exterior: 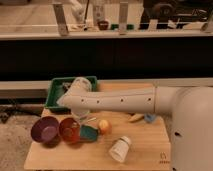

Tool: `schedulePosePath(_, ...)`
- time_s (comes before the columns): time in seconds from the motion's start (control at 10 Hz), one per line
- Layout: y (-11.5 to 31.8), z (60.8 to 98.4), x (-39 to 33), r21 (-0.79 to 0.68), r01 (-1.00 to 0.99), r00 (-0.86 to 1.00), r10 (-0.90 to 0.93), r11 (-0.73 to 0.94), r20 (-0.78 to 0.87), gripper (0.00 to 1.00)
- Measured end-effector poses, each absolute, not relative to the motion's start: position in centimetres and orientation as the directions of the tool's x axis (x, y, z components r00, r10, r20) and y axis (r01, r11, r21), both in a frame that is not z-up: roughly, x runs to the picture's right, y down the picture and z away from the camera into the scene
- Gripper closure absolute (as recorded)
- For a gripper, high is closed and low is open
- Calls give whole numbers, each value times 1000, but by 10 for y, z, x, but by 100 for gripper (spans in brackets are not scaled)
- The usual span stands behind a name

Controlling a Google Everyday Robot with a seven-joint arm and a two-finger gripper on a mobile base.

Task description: Place fork in red bowl

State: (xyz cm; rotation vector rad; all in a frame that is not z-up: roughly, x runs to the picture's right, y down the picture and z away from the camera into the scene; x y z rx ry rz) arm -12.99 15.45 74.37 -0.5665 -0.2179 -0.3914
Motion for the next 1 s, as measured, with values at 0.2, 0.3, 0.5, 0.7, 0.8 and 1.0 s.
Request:
schedulePosePath(0.2, 156, 741, -146, -461, 464, 883, -351, 756, 312, 99)
schedulePosePath(0.3, 157, 741, -151, -455, 479, 875, -367, 750, 316, 99)
schedulePosePath(0.5, 162, 743, -163, -441, 519, 853, -407, 733, 327, 99)
schedulePosePath(0.7, 167, 744, -174, -424, 553, 832, -449, 717, 326, 99)
schedulePosePath(0.8, 169, 745, -175, -423, 562, 827, -465, 711, 316, 99)
schedulePosePath(1.0, 173, 744, -179, -416, 579, 815, -492, 701, 306, 99)
